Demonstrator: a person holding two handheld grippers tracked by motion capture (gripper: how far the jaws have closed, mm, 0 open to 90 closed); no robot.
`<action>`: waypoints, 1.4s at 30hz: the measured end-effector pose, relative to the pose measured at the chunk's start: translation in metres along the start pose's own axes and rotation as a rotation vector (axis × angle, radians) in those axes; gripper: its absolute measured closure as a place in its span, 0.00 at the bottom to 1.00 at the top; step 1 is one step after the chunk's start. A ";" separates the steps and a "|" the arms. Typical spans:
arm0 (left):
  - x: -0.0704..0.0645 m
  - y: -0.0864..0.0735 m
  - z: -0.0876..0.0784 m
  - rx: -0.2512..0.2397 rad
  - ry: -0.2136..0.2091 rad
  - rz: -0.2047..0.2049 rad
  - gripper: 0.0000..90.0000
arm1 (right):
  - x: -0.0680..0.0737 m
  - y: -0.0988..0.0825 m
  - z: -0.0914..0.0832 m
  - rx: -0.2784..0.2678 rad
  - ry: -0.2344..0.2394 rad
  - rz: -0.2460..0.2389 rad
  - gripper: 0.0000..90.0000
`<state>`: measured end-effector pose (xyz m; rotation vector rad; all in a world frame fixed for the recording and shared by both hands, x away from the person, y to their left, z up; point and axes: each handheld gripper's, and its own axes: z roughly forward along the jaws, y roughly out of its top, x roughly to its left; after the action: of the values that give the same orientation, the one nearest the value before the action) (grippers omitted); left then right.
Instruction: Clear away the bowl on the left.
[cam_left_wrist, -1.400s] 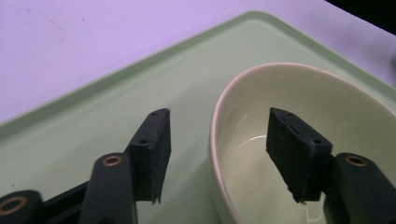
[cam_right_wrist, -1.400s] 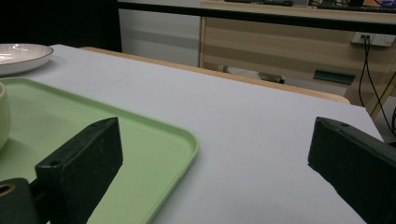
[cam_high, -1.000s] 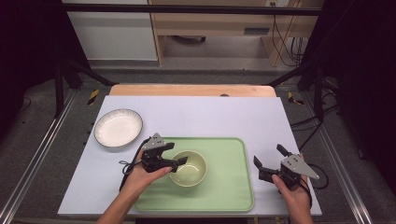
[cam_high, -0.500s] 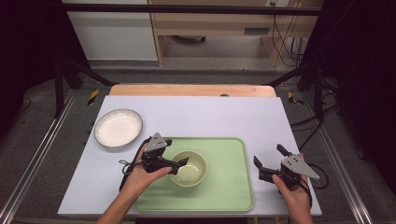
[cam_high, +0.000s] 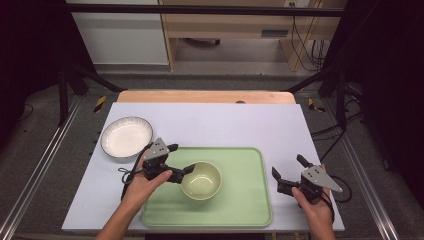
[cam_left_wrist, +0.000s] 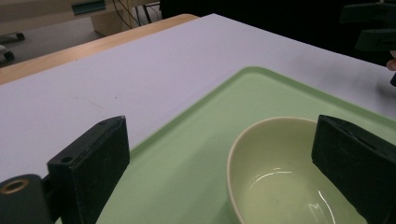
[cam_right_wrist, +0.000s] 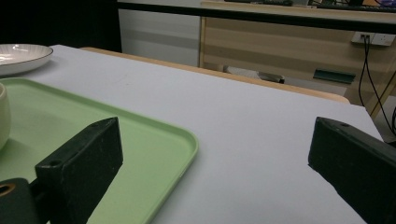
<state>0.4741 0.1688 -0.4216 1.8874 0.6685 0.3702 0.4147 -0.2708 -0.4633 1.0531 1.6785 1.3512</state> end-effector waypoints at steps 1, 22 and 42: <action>0.002 0.001 -0.002 -0.002 0.005 0.001 0.05 | 0.000 0.000 0.000 0.000 0.000 0.000 0.04; 0.042 0.003 -0.047 -0.079 0.093 -0.006 0.04 | -0.001 0.000 -0.001 -0.003 -0.003 0.001 0.04; 0.058 0.000 -0.073 -0.125 0.105 0.016 0.03 | -0.001 0.000 -0.001 -0.005 -0.005 0.001 0.04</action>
<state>0.4813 0.2581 -0.3952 1.7646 0.6845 0.5135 0.4142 -0.2722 -0.4626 1.0542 1.6705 1.3517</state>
